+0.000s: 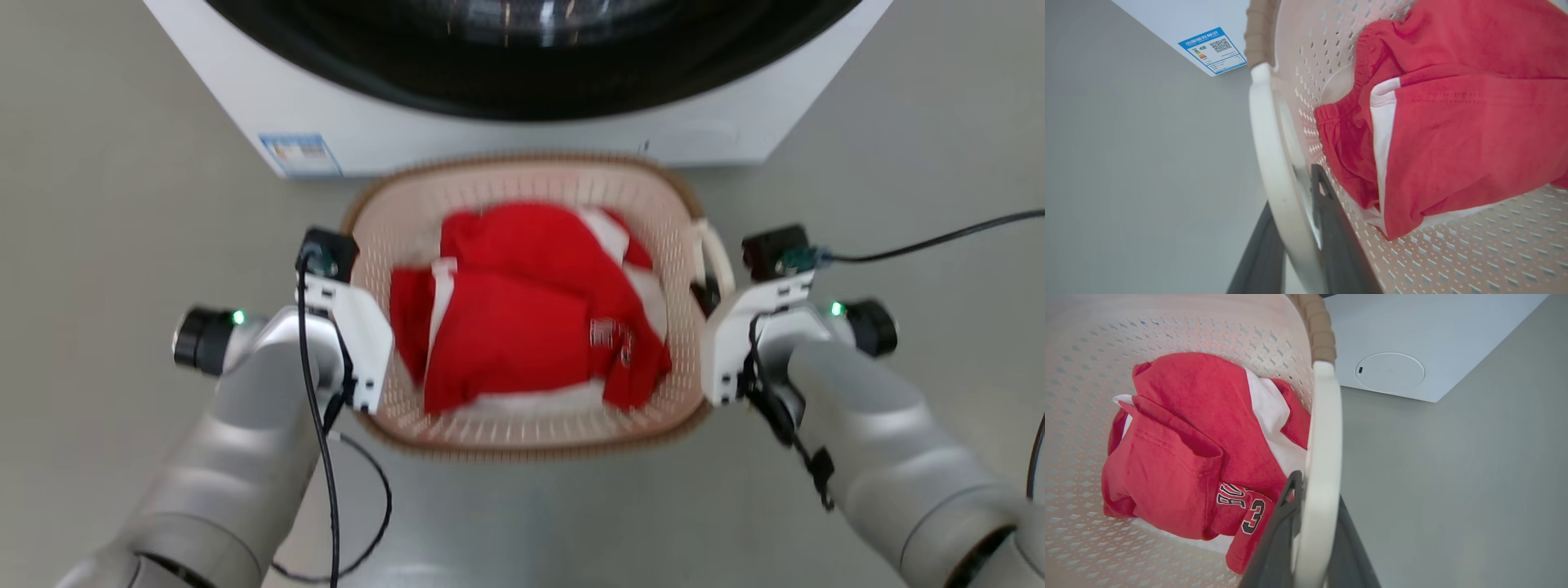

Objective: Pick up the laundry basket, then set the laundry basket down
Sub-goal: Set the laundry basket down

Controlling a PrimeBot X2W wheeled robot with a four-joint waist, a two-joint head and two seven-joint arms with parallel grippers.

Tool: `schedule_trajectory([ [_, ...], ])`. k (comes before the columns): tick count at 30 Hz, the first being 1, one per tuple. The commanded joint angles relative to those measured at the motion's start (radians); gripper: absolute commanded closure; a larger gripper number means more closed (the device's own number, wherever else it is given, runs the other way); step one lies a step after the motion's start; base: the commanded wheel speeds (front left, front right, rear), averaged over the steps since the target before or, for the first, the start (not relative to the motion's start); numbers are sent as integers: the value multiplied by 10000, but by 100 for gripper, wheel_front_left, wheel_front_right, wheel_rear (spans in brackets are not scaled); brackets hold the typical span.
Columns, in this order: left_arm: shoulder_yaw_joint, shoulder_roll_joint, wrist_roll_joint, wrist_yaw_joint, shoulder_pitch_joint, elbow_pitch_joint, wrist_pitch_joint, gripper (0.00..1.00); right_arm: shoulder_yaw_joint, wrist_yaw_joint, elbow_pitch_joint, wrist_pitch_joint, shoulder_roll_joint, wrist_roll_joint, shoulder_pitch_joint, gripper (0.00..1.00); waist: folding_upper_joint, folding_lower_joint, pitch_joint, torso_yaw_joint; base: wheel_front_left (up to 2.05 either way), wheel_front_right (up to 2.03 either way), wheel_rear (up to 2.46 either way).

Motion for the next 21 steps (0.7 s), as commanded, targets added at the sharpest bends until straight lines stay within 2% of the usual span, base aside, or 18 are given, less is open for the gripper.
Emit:
schedule_trajectory([
  [1, 57, 140, 228, 113, -605, -238, -307, 100, 173, 180, -195, -498, 360, -267, -303, 100, 0, -1, 1079, 55, 0, 0, 0],
  [9, 68, 249, 315, 357, -1494, -224, -1341, 100, 52, 180, 236, -1643, 360, -558, -1305, 100, 0, -1, 2779, 40, 0, 0, 0],
  [21, 115, 631, 374, 547, -2744, -166, -2357, 100, -424, 180, 441, -2180, 360, -853, -2254, 100, 0, -1, 4644, -149, 0, 0, 0],
])
